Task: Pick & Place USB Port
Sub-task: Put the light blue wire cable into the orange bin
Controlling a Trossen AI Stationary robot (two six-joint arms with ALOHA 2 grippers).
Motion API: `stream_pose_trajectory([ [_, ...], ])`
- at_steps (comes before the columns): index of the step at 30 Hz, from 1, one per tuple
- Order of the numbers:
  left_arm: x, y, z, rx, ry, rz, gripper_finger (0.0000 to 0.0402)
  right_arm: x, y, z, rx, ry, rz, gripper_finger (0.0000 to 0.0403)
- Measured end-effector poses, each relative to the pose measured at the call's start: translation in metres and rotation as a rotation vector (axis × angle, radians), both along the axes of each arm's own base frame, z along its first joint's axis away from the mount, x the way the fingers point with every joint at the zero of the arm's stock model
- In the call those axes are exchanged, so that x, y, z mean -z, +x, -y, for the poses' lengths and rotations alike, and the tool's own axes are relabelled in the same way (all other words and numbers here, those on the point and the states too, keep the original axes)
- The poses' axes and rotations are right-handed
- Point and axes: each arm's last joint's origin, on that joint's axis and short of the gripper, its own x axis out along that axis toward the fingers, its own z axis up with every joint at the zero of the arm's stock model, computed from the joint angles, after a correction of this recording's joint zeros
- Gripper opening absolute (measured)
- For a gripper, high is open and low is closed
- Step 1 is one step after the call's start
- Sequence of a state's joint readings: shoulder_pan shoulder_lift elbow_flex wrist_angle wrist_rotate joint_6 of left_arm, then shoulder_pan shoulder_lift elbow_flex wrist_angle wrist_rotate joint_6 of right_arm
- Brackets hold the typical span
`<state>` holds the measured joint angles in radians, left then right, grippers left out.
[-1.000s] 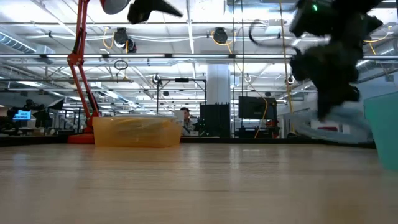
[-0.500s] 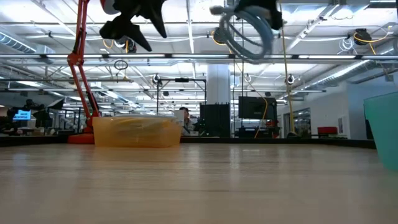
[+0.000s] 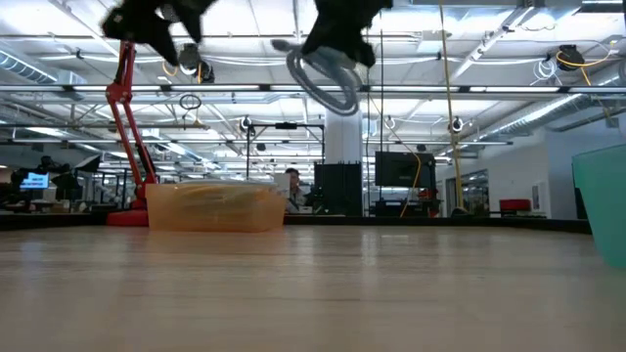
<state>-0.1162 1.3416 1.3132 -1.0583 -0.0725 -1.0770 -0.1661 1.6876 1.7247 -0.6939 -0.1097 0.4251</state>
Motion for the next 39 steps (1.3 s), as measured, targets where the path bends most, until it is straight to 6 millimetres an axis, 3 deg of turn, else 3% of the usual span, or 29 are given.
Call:
stream_pose_trajectory([
  [4, -0.005, -0.024, 0.018, -0.018, -0.001, -0.061, 0.0211, 0.017, 0.010, 0.031, 0.008, -0.042, -0.016, 0.0038],
  [9, -0.016, -0.042, 0.031, -0.098, 0.028, -0.002, 0.0211, 0.046, 0.025, 0.064, -0.008, -0.013, -0.029, 0.0038],
  [13, -0.020, -0.050, 0.034, -0.169, 0.039, 0.041, 0.0211, 0.066, 0.031, 0.076, -0.062, -0.051, -0.084, 0.0038],
  [16, -0.020, -0.055, 0.033, -0.248, 0.049, 0.029, 0.0211, 0.077, 0.032, 0.075, -0.134, -0.062, -0.135, 0.0038],
  [20, -0.019, -0.057, 0.026, -0.323, 0.043, 0.005, 0.0211, 0.082, 0.029, 0.049, -0.264, -0.069, -0.241, 0.0038],
  [29, -0.013, -0.042, -0.013, -0.343, 0.002, -0.001, 0.0211, 0.076, 0.005, -0.058, -0.564, -0.154, -0.524, 0.0038],
  [34, 0.005, -0.008, -0.040, -0.258, -0.070, 0.090, 0.0211, 0.076, 0.005, -0.105, -0.591, -0.186, -0.479, 0.0041],
  [39, 0.036, 0.039, -0.064, -0.141, -0.175, 0.111, 0.0211, 0.094, 0.007, -0.122, -0.566, -0.164, -0.446, 0.0039],
])
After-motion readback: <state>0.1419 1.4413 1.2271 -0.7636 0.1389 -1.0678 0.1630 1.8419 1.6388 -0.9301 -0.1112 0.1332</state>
